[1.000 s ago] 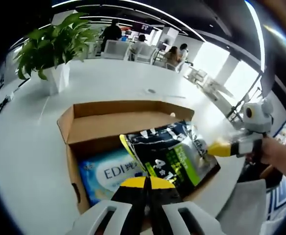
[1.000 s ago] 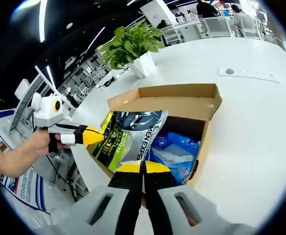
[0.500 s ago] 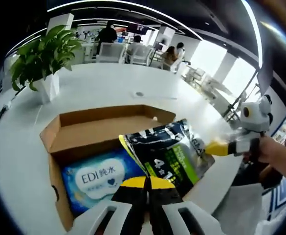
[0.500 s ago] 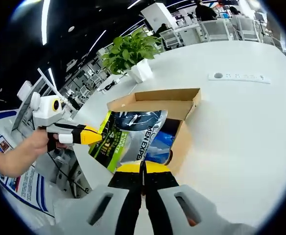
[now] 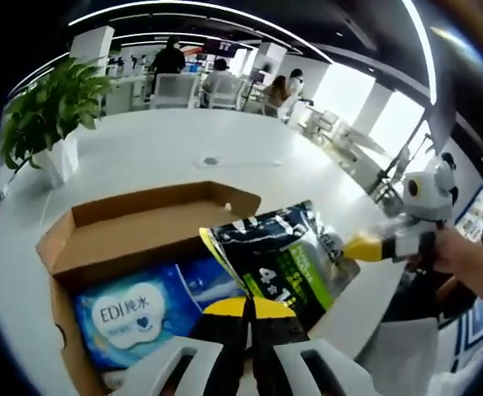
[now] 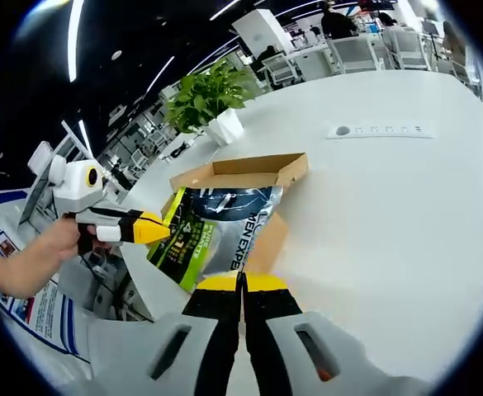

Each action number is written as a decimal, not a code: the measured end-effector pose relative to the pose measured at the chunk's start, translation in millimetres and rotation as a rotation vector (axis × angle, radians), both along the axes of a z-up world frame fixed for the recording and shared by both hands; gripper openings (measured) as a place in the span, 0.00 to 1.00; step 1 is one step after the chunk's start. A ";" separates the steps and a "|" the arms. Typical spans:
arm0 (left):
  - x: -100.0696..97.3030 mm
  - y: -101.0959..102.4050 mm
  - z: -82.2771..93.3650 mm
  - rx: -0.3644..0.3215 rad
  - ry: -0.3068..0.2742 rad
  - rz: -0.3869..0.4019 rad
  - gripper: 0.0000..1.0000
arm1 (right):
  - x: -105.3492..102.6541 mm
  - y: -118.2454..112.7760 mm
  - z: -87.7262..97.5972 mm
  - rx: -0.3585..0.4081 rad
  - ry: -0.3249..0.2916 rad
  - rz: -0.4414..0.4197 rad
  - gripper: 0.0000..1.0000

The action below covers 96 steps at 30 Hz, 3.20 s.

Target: Operate the shoe box by opening the lid, removing the specified soft item, and placing it in the target area until the item is outside and the box remains undamaged.

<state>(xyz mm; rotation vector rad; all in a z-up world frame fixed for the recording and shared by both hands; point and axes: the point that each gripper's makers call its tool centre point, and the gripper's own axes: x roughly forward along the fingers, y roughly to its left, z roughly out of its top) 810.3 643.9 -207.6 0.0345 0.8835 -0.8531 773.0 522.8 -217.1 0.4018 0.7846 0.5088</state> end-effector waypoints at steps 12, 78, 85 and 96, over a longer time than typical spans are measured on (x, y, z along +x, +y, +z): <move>-15.0 -59.4 -5.0 0.008 -0.001 -0.020 0.00 | -18.9 -56.4 -0.7 0.005 -0.005 -0.020 0.00; -16.7 -179.3 -127.2 0.264 0.086 -0.162 0.00 | -23.6 -176.2 -123.2 -0.046 0.160 -0.083 0.00; -17.7 -178.7 -131.8 0.258 0.091 -0.156 0.00 | -24.3 -176.1 -127.1 -0.049 0.175 -0.087 0.00; -12.7 -179.5 -134.4 0.247 0.083 -0.136 0.01 | -22.8 -178.0 -132.6 -0.055 0.166 -0.073 0.00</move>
